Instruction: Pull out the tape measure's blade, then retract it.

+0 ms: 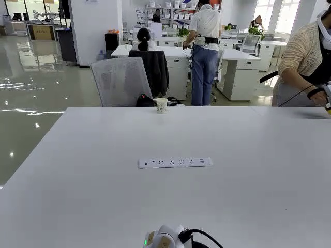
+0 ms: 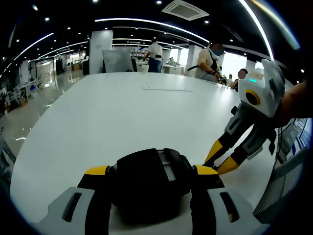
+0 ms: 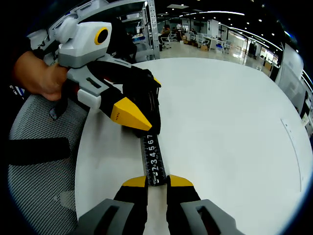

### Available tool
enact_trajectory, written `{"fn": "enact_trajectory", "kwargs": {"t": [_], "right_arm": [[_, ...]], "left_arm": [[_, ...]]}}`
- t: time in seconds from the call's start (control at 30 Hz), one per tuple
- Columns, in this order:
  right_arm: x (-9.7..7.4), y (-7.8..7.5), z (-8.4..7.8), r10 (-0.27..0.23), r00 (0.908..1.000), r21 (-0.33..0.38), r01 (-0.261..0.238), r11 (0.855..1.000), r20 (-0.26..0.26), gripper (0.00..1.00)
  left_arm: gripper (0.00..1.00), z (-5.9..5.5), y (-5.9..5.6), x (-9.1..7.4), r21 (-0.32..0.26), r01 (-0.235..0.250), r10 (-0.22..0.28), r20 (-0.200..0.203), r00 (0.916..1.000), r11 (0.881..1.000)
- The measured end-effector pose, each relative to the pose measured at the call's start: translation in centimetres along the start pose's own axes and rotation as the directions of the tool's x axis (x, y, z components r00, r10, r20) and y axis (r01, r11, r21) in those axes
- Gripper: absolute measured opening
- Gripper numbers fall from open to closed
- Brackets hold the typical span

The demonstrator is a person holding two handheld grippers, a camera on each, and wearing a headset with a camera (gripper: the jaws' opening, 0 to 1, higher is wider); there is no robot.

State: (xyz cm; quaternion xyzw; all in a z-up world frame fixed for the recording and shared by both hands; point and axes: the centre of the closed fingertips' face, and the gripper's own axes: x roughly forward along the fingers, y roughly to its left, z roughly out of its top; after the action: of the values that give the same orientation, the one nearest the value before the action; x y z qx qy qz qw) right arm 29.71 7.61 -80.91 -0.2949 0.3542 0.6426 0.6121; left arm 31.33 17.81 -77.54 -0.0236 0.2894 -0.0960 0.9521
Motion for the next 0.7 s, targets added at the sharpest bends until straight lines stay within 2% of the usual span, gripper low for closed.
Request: {"fn": "enact_trajectory", "kwargs": {"t": [0.7], "right_arm": [[0.45, 0.11, 0.68, 0.007, 0.9998, 0.000, -0.007, 1.000, 0.016, 0.11]], "left_arm": [[0.61, 0.00, -0.01, -0.03, -0.005, 0.001, -0.001, 0.002, 1.0000, 1.000]]}}
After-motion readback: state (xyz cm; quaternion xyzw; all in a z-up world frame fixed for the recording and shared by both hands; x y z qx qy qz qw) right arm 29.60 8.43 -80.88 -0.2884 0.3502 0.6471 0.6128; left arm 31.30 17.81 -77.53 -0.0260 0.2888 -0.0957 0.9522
